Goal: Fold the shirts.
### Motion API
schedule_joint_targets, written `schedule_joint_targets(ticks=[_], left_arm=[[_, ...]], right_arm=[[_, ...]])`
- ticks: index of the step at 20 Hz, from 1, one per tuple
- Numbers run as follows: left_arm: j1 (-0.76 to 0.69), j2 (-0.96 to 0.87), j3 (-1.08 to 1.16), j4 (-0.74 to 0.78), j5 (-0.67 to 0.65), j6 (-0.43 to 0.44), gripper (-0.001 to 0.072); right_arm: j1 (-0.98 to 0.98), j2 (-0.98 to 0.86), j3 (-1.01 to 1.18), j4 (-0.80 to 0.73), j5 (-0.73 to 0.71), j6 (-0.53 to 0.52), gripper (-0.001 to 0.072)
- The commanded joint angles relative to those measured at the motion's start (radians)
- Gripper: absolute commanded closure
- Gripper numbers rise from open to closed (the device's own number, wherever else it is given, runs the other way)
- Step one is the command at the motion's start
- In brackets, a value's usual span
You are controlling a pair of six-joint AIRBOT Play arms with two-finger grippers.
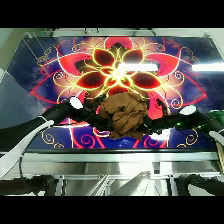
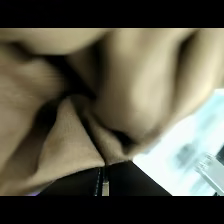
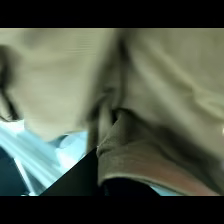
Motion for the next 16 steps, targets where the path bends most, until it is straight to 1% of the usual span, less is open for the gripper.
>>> schedule_joint_targets(ticks=[1,3,5,6,8,10,11,13,14,16], left_arm=[[0.039,0.095,0.031,-0.005,-0.077,0.036,0.0684],[0.108,0.199,0.048,-0.016,-0.117,0.035,0.0683],[0.204,0.317,0.073,-0.073,-0.154,0.036,0.0683],[0.262,0.381,0.093,-0.126,-0.182,0.045,0.0683],[0.377,0.484,0.146,-0.251,-0.243,0.071,0.0683],[0.464,0.557,0.188,-0.344,-0.264,0.077,0.0683],[0.496,0.588,0.208,-0.375,-0.261,0.077,0.0682],[0.537,0.629,0.257,-0.398,-0.252,0.093,0.0682],[0.544,0.642,0.278,-0.407,-0.246,0.095,0.0682],[0.520,0.653,0.308,-0.403,-0.240,0.095,0.0682]], right_arm=[[-0.076,0.071,0.052,0.011,0.118,-0.029,0.0694],[-0.161,0.155,0.109,0.011,0.198,-0.029,0.0694],[-0.246,0.256,0.184,0.013,0.233,-0.033,0.0694],[-0.285,0.314,0.229,0.028,0.233,-0.046,0.0694],[-0.341,0.420,0.304,0.120,0.220,-0.109,0.0694],[-0.357,0.502,0.357,0.197,0.161,-0.137,0.0694],[-0.355,0.533,0.375,0.226,0.127,-0.150,0.0694],[-0.347,0.573,0.393,0.327,0.074,-0.214,0.0694],[-0.345,0.583,0.393,0.388,0.067,-0.249,0.0694],[-0.329,0.585,0.393,0.472,0.086,-0.265,0.0694]])
